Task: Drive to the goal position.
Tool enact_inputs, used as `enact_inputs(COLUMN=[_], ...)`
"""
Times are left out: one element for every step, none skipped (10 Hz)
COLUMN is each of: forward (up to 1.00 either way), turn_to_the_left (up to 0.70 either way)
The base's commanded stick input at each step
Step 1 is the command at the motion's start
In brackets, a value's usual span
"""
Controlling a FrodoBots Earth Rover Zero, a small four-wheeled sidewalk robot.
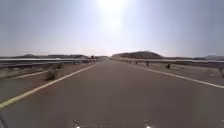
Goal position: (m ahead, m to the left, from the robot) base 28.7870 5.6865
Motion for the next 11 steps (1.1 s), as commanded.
enact_inputs(forward=[0.7, 0.7, 0.7, 0.7, 0.7, 0.7, 0.7, 0.7, 0.7, 0.7, 0.7], turn_to_the_left=[0.0, 0.0, 0.0, 0.0, 0.0, 0.0, 0.0, 0.0, 0.0, 0.0, 0.0])
